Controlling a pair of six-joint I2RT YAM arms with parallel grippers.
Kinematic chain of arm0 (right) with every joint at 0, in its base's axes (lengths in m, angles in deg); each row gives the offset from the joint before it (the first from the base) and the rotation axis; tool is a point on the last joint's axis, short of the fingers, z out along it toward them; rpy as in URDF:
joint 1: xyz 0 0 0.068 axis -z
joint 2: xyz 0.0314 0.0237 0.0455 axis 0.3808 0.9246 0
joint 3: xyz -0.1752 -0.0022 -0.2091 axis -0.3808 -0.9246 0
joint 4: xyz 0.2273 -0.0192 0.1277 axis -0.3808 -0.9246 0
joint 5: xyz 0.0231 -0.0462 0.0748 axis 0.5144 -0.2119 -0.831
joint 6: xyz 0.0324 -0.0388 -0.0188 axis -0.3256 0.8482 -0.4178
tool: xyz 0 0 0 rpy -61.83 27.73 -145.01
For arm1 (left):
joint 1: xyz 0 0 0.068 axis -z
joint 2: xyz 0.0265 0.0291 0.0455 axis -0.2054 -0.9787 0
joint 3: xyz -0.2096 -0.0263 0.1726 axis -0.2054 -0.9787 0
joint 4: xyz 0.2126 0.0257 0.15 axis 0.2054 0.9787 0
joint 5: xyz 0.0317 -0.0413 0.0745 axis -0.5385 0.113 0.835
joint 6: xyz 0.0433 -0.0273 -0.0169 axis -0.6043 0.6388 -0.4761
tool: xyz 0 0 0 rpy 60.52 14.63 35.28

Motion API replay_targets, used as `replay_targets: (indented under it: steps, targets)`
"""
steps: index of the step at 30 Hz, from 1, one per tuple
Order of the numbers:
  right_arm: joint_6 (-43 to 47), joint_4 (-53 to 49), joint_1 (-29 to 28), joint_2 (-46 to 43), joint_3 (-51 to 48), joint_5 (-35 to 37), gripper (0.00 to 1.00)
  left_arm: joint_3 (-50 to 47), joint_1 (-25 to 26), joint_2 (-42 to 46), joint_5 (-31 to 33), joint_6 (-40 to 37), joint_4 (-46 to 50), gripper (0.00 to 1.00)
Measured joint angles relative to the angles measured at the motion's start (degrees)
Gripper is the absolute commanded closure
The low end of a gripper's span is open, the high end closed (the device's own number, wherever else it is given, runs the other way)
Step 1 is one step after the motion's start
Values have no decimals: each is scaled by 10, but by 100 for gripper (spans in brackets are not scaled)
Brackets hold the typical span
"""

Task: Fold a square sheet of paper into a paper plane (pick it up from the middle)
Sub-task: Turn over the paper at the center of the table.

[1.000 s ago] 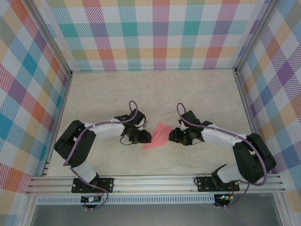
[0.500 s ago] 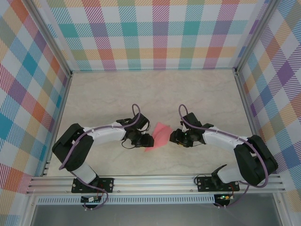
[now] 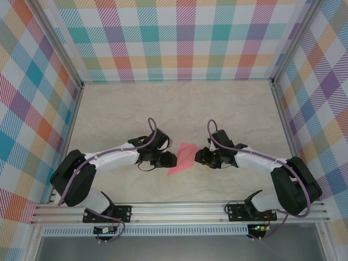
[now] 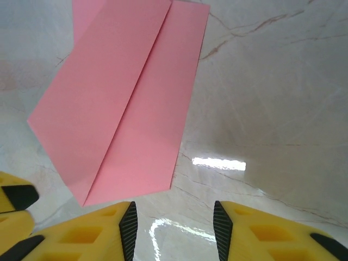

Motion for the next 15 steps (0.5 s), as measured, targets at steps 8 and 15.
replay_targets:
  steps: [8, 15]
  targets:
    - [-66, 59, -2, 32, -8, -19, 58, 59, 0, -64, 22, -33, 9, 56]
    - [-82, 74, -3, 36, -8, -23, 57, 86, 0, -111, 31, -54, 21, 56]
